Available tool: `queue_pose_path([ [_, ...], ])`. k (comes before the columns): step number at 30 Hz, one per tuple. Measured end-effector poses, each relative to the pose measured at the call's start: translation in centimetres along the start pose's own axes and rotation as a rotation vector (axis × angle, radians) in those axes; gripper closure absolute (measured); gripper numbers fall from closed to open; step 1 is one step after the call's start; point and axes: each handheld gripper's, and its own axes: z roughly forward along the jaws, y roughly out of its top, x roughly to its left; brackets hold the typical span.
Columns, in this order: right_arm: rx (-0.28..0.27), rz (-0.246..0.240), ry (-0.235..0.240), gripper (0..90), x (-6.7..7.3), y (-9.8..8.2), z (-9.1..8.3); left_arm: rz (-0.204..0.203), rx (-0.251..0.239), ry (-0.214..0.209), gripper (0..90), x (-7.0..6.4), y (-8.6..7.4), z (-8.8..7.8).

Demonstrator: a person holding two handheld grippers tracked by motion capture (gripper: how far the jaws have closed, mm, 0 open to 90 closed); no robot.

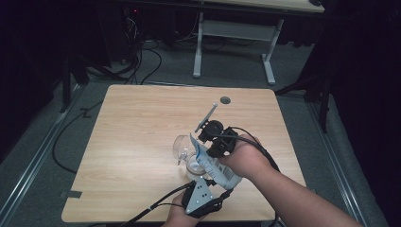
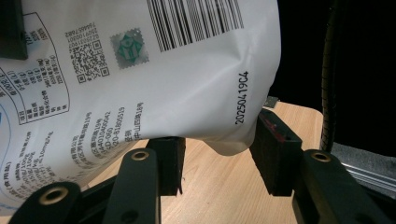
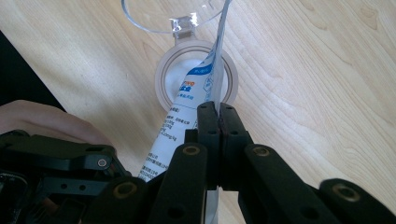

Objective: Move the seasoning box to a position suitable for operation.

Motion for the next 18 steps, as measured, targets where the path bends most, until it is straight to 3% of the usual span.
queue_pose_path([
  [18, 0.0, -0.002, -0.002, 89.8, 0.01, 0.12, 0.02, 0.001, -0.004, 0.001, 57.4, 0.06, 0.05, -0.06],
])
